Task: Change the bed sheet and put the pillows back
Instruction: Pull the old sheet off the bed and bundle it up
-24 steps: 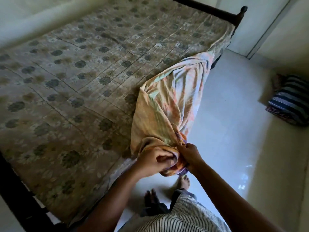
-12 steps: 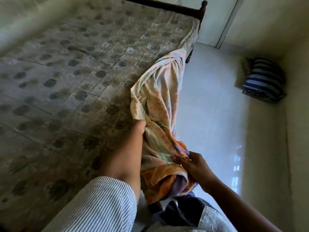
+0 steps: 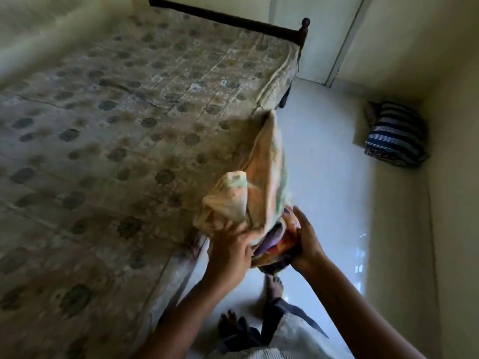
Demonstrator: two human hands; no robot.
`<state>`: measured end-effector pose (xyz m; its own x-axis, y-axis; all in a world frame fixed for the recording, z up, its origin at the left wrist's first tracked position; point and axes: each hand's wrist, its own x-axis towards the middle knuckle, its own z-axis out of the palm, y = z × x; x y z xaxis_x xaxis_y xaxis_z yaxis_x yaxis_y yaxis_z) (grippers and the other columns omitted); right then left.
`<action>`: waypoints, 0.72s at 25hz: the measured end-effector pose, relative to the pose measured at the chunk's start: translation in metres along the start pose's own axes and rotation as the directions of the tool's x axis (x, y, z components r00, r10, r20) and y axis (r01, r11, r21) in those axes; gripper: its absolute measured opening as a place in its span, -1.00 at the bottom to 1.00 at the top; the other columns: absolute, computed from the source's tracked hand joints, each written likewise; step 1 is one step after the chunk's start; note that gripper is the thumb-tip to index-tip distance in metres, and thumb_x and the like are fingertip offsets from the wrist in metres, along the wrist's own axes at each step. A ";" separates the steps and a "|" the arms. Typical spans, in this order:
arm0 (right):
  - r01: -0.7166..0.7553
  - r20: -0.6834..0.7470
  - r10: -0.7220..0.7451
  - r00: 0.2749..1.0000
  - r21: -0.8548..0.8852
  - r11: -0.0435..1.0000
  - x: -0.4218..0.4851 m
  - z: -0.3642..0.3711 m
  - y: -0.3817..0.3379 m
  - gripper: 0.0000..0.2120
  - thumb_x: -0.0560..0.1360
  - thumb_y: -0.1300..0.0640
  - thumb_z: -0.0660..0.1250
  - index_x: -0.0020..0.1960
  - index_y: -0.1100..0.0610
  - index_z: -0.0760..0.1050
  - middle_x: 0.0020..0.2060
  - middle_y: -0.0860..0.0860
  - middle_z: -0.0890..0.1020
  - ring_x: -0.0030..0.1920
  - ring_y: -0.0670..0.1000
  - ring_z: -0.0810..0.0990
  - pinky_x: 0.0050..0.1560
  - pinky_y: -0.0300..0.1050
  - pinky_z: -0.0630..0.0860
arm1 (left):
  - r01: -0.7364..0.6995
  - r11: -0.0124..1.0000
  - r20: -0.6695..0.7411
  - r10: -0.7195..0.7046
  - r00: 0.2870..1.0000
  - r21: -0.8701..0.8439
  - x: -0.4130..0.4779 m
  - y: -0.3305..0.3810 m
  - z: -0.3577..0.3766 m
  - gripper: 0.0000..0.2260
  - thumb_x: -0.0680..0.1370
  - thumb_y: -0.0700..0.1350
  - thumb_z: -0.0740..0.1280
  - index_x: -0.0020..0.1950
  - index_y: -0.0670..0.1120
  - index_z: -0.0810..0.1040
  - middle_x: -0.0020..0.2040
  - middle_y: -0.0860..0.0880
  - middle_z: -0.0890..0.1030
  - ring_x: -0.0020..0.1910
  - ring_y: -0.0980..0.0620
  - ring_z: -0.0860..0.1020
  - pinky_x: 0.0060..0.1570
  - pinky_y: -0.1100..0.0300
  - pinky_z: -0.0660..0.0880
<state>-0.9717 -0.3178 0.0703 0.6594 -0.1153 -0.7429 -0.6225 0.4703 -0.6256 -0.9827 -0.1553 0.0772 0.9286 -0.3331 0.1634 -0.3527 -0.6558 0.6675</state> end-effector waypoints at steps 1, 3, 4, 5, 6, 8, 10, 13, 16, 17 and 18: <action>-0.008 0.076 0.012 0.997 -0.051 0.999 0.000 0.005 -0.007 -0.50 0.43 -0.30 0.24 0.02 0.09 0.64 0.02 0.21 0.64 0.01 0.21 0.60 0.04 0.19 0.55 | -0.121 0.980 0.005 0.121 0.993 0.156 -0.010 0.002 0.006 -0.68 0.35 -0.23 0.18 -0.01 -0.03 0.62 -0.19 -0.07 0.54 -0.15 -0.11 0.50 -0.18 0.09 0.46; 0.060 0.147 -0.030 0.989 -0.208 0.976 -0.003 0.017 -0.012 -0.50 0.41 -0.22 0.35 0.08 0.19 0.60 -0.07 0.21 0.65 -0.07 0.20 0.64 -0.01 0.16 0.58 | -0.131 0.969 0.048 0.123 0.991 0.208 -0.024 0.009 0.007 -0.70 0.36 -0.15 0.17 0.01 0.05 0.58 -0.16 -0.03 0.47 -0.13 -0.09 0.46 -0.20 0.08 0.47; 0.133 0.154 -0.092 0.984 -0.285 0.949 -0.004 0.022 -0.010 -0.55 0.42 -0.08 0.40 0.12 0.27 0.56 -0.12 0.20 0.66 -0.14 0.17 0.65 -0.14 0.03 0.61 | -0.111 0.973 0.062 0.101 0.993 0.202 -0.030 0.012 0.005 -0.69 0.37 -0.11 0.18 0.05 0.08 0.56 -0.11 -0.02 0.47 -0.10 -0.07 0.46 -0.17 0.10 0.47; 0.209 0.176 -0.155 0.972 -0.357 0.910 -0.003 0.026 -0.008 -0.60 0.42 0.04 0.43 0.12 0.31 0.54 -0.16 0.18 0.66 -0.18 0.15 0.65 -0.20 -0.04 0.59 | -0.089 0.975 0.054 0.079 0.995 0.204 -0.037 0.014 0.002 -0.68 0.38 -0.06 0.19 0.09 0.10 0.54 -0.05 -0.01 0.48 -0.06 -0.04 0.45 -0.12 0.13 0.47; 0.269 0.209 -0.194 0.958 -0.432 0.861 -0.004 0.029 -0.004 -0.62 0.40 0.08 0.45 0.09 0.31 0.55 -0.17 0.17 0.65 -0.18 0.15 0.64 -0.18 -0.02 0.59 | -0.037 0.985 0.033 0.032 0.999 0.167 -0.044 0.015 -0.004 -0.68 0.40 -0.02 0.20 0.13 0.11 0.54 0.00 0.00 0.49 -0.01 -0.02 0.46 -0.06 0.14 0.49; 0.377 0.330 -0.209 0.921 -0.608 0.698 -0.003 0.036 0.000 -0.58 0.29 -0.05 0.49 0.01 0.22 0.59 -0.16 0.12 0.67 -0.12 0.12 0.65 -0.01 0.09 0.59 | 0.104 0.994 -0.078 -0.103 0.992 0.012 -0.056 0.016 -0.023 -0.66 0.44 0.07 0.25 0.20 0.10 0.54 0.08 0.02 0.51 0.08 0.01 0.47 0.07 0.09 0.47; 0.503 0.502 -0.133 0.854 -0.733 0.459 -0.010 0.047 -0.006 -0.61 0.31 -0.08 0.49 0.00 0.16 0.60 -0.12 0.05 0.66 -0.08 0.03 0.62 0.02 0.01 0.55 | 0.190 0.982 -0.232 -0.189 0.954 -0.019 -0.069 0.012 -0.042 -0.53 0.41 0.14 0.33 0.31 0.08 0.44 0.23 0.02 0.50 0.23 0.04 0.45 0.23 0.10 0.39; 0.766 0.760 0.157 0.630 -0.642 0.031 -0.032 0.069 -0.011 -0.66 0.39 -0.02 0.46 0.07 0.16 0.59 -0.04 0.06 0.65 0.00 -0.01 0.58 0.00 -0.14 0.43 | 0.376 0.926 -0.284 -0.362 0.888 -0.002 -0.100 0.011 -0.063 -0.27 0.34 0.21 0.40 0.45 0.10 0.24 0.45 0.02 0.29 0.42 0.09 0.26 0.40 0.17 0.22; 0.954 0.824 0.495 0.276 -0.297 -0.039 -0.061 0.094 -0.004 -0.67 0.38 0.04 0.48 0.06 0.18 0.59 -0.05 0.10 0.67 -0.03 0.02 0.61 -0.09 -0.17 0.42 | 0.633 0.749 -0.156 -0.661 0.734 -0.195 -0.150 0.029 -0.068 -0.14 0.26 0.32 0.43 0.45 0.33 0.05 0.52 0.13 0.11 0.49 0.12 0.13 0.45 0.09 0.16; 0.974 0.798 0.571 0.192 -0.227 -0.011 -0.068 0.102 0.003 -0.68 0.37 0.05 0.49 0.05 0.18 0.59 -0.07 0.11 0.67 -0.04 0.04 0.62 -0.11 -0.13 0.44 | 0.709 0.665 -0.099 -0.742 0.663 -0.233 -0.169 0.042 -0.065 -0.13 0.28 0.28 0.45 0.45 0.31 0.02 0.51 0.16 0.11 0.48 0.14 0.12 0.45 0.12 0.16; 0.986 0.768 0.628 0.125 -0.168 0.010 -0.076 0.110 0.010 -0.69 0.37 0.06 0.49 0.05 0.16 0.59 -0.09 0.12 0.67 -0.07 0.03 0.62 -0.13 -0.12 0.46 | 0.749 0.600 -0.092 -0.794 0.601 -0.281 -0.189 0.055 -0.059 -0.14 0.31 0.23 0.46 0.46 0.28 0.02 0.49 0.17 0.13 0.47 0.17 0.15 0.45 0.15 0.17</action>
<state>-0.9820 -0.2078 0.1465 0.0146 0.9529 -0.3028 0.5731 -0.2562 -0.7784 -1.1703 -0.0885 0.1258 0.8486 0.3827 -0.3652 0.5168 -0.4524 0.7268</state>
